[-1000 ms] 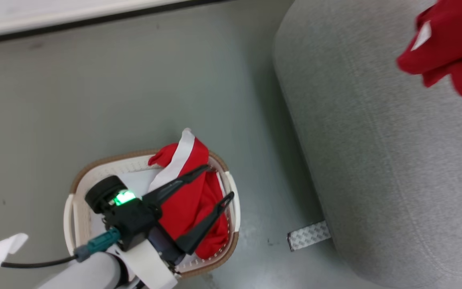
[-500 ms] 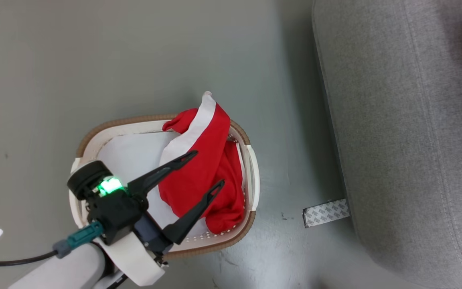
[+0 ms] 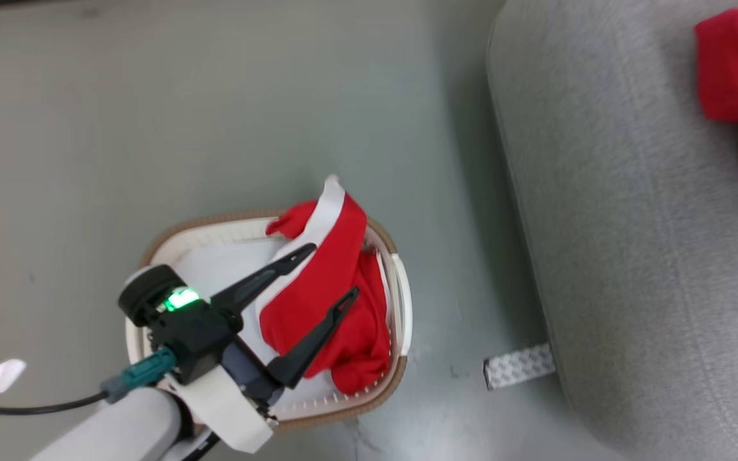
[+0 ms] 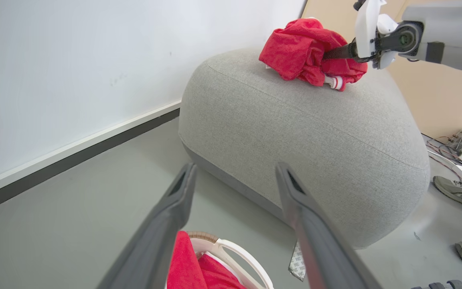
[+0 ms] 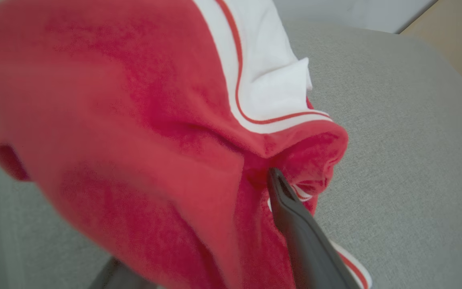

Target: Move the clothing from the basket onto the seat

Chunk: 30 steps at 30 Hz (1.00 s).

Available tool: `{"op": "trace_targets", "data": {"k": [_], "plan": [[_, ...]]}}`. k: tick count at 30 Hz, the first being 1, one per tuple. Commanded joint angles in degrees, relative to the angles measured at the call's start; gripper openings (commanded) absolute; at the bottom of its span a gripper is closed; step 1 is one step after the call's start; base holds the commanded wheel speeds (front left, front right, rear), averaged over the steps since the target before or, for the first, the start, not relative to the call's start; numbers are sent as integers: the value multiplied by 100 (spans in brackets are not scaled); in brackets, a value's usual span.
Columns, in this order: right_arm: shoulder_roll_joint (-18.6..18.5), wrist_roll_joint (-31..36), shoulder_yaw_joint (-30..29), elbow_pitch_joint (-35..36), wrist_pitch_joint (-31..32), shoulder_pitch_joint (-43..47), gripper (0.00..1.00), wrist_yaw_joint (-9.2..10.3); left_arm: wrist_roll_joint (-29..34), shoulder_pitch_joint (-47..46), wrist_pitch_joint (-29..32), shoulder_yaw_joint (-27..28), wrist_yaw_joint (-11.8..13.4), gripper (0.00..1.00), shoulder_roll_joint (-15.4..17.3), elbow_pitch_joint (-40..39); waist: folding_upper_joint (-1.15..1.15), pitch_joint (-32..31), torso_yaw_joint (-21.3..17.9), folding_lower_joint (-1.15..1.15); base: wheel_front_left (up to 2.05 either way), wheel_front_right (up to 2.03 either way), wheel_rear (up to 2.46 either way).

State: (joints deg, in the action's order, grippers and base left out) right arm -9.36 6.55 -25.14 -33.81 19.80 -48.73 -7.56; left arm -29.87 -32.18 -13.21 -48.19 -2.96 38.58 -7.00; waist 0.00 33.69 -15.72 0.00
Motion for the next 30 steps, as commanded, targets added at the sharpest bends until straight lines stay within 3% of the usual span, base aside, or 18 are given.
{"op": "trace_targets", "data": {"k": [1, 10, 21, 24, 30], "plan": [[-69, -51, 92, -22, 48, 109, 100, 14, -50, 84, -48, 2, 22, 100, -46, 60, 0, -315, 13, 0, 0, 0, 0], [-673, -651, 1369, 95, 1001, 825, 100, 14, -285, 444, -150, -4, 176, 100, -561, 789, 0, -1604, 35, 0, 0, 0, 0], [-1306, -2042, 2608, 1349, 803, 1687, 100, 14, -586, 1011, -195, 656, 537, 100, -1049, 1319, 0, -2960, 380, 0, 0, 0, 0], [-1291, -2146, 2699, 1690, 613, 1871, 100, 14, -619, 1217, -194, 1063, 676, 100, -1073, 1329, 0, -3131, 466, 0, 0, 0, 0], [-807, -2025, 2545, 2353, -136, 2322, 100, 14, -609, 1630, -192, 1892, 822, 100, -1095, 1350, 0, -3251, 665, 0, 0, 0, 0]]}}
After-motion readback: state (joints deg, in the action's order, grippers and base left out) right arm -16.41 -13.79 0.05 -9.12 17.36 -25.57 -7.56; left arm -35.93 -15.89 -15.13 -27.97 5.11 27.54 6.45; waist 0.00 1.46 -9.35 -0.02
